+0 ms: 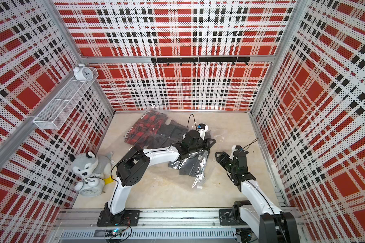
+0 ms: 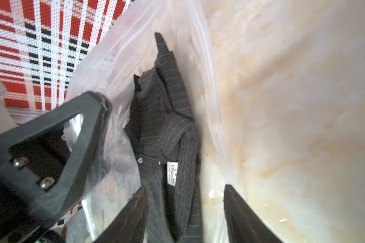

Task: Place the folded shirt into the vacuum bag
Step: Place the shirt in the vacuum bag.

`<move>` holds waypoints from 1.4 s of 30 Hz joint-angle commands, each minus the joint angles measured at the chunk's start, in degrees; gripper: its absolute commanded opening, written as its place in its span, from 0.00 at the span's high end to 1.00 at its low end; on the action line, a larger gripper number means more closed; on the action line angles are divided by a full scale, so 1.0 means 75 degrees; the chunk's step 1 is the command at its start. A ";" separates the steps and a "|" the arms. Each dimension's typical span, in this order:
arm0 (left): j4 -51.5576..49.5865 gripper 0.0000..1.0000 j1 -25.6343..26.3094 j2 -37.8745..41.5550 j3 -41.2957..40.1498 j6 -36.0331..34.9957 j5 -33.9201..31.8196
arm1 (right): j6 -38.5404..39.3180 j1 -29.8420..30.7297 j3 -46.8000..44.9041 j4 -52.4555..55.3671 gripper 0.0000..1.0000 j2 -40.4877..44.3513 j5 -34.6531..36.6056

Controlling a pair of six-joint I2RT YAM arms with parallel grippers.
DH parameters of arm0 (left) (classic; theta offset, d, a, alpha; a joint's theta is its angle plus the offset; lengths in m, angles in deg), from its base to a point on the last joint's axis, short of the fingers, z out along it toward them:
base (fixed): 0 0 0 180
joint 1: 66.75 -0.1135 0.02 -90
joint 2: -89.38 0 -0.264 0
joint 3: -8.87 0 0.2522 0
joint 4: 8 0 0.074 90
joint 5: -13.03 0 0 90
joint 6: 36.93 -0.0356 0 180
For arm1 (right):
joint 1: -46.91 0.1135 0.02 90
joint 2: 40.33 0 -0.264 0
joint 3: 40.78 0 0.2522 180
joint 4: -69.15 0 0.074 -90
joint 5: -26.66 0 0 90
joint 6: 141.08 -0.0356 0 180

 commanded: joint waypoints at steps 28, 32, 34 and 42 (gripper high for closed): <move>0.0548 0.31 -0.0289 0.2570 -0.2831 0.0243 0.0903 | 0.0953 -0.1153 0.1217 0.1817 0.36 0.1112 -0.1320; 0.0549 0.30 -0.0548 0.2847 -0.3422 0.0152 0.0982 | 0.1060 -0.0547 0.1757 0.1845 0.37 0.1026 -0.1389; 0.0549 0.30 -0.0596 0.3019 -0.3678 0.0093 0.0977 | 0.1142 -0.0080 0.2052 0.1896 0.37 0.0728 -0.1291; 0.0537 0.30 -0.0812 0.3618 -0.4598 -0.0048 0.0650 | 0.1394 0.1524 0.3096 0.2211 0.37 -0.1286 -0.0630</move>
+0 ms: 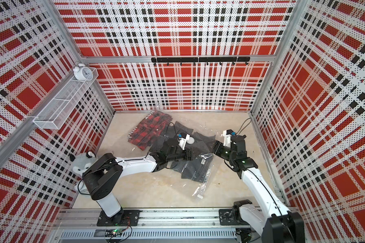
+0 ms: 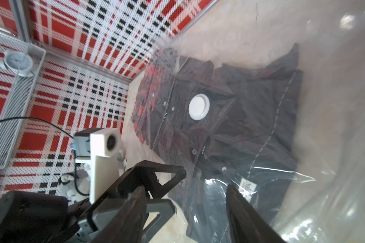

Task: Place the folded shirt into the vacuum bag
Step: Place the shirt in the vacuum bag, then adjust the vacuum bag at the center of the board.

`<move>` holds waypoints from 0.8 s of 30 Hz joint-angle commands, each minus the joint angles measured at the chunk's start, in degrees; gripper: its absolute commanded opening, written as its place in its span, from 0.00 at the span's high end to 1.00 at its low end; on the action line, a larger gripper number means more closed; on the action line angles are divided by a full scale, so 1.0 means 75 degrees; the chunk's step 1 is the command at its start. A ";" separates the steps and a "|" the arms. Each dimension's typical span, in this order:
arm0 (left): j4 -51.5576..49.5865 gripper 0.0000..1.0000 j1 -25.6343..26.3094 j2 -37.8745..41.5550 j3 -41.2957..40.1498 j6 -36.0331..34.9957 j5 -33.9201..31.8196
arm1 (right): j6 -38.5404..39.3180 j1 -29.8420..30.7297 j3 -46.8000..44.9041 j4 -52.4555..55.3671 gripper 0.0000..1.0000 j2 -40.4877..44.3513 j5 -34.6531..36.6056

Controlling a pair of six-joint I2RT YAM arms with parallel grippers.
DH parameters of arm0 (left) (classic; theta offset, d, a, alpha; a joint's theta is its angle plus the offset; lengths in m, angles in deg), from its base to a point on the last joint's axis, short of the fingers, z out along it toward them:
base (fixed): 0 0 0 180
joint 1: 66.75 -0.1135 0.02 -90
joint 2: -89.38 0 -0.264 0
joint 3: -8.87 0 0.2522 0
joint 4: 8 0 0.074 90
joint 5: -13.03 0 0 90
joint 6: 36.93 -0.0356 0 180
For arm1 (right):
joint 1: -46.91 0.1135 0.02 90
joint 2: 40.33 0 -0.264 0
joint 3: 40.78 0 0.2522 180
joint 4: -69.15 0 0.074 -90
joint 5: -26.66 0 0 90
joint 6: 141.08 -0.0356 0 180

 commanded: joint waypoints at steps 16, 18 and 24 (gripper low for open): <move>-0.0432 0.29 -0.0924 -0.0288 0.0287 -0.0594 0.0034 | 0.0306 0.0800 -0.0720 0.0699 0.38 -0.1385 0.1702; -0.0445 0.29 -0.0913 -0.0434 0.0359 -0.0594 0.0033 | 0.0358 0.0813 -0.0585 0.0878 0.38 -0.1272 0.1812; -0.0445 0.29 -0.0853 -0.0814 0.0544 -0.0641 0.0008 | 0.0296 0.1058 -0.0293 0.0673 0.37 -0.1096 0.1489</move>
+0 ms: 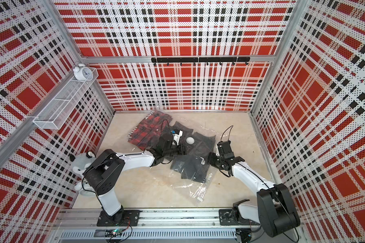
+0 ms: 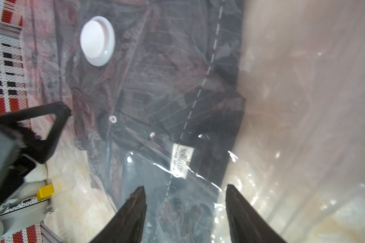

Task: Place the folded shirt into the vacuum bag
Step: Adjust the vacuum bag at the center of the board.

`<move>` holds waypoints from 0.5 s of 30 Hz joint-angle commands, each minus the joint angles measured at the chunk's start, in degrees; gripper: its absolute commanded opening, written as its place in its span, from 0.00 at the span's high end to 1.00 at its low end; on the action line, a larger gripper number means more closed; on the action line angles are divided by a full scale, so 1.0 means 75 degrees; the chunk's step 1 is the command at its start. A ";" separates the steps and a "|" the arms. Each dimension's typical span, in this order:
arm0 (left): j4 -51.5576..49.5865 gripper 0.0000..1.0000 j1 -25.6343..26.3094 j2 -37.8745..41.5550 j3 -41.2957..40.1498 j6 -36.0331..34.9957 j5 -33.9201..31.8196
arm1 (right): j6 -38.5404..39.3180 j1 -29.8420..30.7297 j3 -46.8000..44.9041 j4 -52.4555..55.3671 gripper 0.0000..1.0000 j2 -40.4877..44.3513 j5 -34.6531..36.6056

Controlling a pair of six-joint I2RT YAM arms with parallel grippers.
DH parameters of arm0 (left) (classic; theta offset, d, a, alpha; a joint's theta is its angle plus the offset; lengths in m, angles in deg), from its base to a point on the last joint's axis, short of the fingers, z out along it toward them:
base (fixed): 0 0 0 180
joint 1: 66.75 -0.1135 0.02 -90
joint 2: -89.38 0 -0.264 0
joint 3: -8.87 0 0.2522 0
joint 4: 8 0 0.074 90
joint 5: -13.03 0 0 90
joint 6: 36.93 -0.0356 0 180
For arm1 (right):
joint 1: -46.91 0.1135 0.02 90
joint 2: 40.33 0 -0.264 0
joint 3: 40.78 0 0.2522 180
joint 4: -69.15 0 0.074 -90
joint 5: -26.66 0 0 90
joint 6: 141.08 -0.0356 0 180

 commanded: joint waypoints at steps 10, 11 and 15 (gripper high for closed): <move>0.0063 0.29 0.0208 -0.0783 0.0361 -0.0167 -0.0008 | -0.0190 0.0450 -0.0075 -0.0869 0.37 -0.0849 -0.0214; 0.0120 0.29 0.0191 -0.0858 0.0333 -0.0146 -0.0041 | -0.0160 0.0464 -0.0075 -0.0913 0.37 -0.0999 -0.0192; 0.0525 0.29 0.0007 -0.1013 0.0211 0.0136 -0.0027 | -0.0074 0.0448 0.0081 -0.0946 0.37 -0.1512 0.0147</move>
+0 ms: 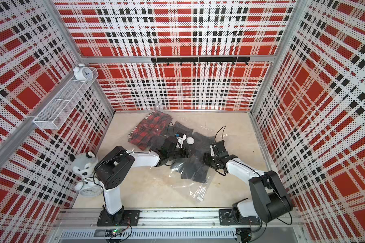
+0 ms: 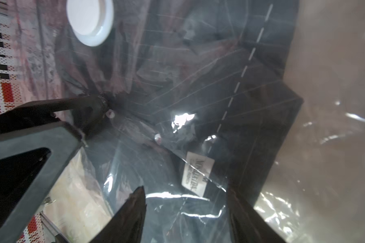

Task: Place the folded shirt into the vacuum bag
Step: Adjust the vacuum bag at the center of the board.

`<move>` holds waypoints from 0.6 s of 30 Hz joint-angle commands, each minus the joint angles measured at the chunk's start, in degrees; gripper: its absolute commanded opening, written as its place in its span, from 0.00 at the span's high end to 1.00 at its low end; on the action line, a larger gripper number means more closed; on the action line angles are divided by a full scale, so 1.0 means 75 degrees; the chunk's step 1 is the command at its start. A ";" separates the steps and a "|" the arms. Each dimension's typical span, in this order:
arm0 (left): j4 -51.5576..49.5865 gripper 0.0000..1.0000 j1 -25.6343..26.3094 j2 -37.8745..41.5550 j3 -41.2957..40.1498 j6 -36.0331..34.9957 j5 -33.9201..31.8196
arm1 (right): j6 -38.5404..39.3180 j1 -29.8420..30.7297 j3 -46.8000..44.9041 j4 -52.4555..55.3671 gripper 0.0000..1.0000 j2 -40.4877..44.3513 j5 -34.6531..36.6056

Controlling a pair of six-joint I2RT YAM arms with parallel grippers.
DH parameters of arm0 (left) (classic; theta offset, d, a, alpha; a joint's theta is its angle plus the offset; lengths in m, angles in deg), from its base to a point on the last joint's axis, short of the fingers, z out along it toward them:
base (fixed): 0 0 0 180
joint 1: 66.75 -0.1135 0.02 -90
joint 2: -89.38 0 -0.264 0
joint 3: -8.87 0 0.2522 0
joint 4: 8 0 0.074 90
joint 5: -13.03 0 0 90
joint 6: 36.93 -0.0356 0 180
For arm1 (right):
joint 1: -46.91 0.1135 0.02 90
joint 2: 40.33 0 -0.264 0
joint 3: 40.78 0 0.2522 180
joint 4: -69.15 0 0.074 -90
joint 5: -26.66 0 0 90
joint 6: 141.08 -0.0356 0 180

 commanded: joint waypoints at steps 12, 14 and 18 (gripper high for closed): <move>0.0912 0.29 -0.0391 -0.0519 0.0645 0.0268 -0.0132 | 0.0692 -0.0362 0.1485 -0.0395 0.36 -0.2323 0.0557; 0.0881 0.29 -0.0364 -0.0310 0.0650 0.0239 -0.0147 | 0.0796 -0.0468 0.1776 -0.0332 0.37 -0.2533 0.0374; 0.0415 0.28 -0.0154 0.0270 0.0463 -0.0044 -0.0525 | 0.0909 -0.0487 0.1994 0.0026 0.36 -0.2018 0.0410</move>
